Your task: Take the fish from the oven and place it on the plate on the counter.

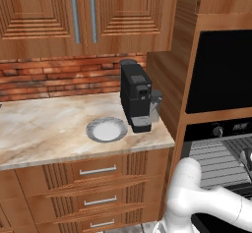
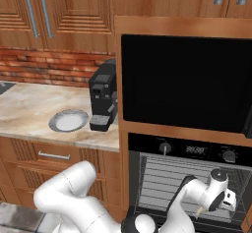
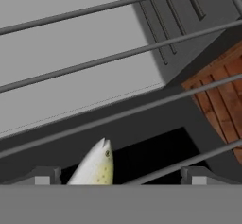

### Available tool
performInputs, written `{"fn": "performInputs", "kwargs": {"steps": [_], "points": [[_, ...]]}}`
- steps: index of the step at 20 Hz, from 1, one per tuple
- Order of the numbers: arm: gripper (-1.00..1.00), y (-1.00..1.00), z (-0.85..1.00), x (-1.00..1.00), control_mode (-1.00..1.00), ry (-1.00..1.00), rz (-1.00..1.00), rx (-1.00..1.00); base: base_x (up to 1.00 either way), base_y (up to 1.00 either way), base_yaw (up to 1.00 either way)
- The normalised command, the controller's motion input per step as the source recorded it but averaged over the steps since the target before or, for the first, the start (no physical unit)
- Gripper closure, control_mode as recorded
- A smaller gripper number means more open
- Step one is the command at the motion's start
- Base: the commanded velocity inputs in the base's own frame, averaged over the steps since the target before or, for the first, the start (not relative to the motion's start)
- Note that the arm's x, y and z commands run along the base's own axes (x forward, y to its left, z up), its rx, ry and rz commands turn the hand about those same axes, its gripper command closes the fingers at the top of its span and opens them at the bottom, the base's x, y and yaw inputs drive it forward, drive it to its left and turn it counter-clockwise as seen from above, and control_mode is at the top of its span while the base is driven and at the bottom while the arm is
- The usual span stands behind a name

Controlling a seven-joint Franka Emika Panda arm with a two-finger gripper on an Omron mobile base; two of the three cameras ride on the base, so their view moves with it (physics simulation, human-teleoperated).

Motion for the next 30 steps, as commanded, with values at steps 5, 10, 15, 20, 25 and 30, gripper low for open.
{"fn": "performInputs", "kwargs": {"steps": [5, 10, 15, 20, 25, 30], "points": [[-1.0, 0.0, 0.0, -0.05, -1.0, 0.0, 0.0, 0.01, 0.0, 0.0, 0.0], [-1.0, 0.06, 0.02, -0.12, -1.0, 0.0, 0.0, 0.01, 0.0, 0.0, 0.0], [-1.0, 0.22, 0.09, -0.13, -1.0, -0.02, 0.0, 0.0, 0.0, 0.0, 0.0], [-1.0, 0.19, 0.0, 0.0, -1.0, -0.01, 0.0, 0.0, 0.0, 0.0, 0.0], [-1.0, 0.0, 0.0, 0.0, -1.0, 0.0, 0.0, 0.0, 0.0, 0.0, 0.0], [-1.0, 0.0, -0.24, 0.03, -1.0, 0.0, 0.0, 0.0, 0.0, 0.0, 0.0]]}}
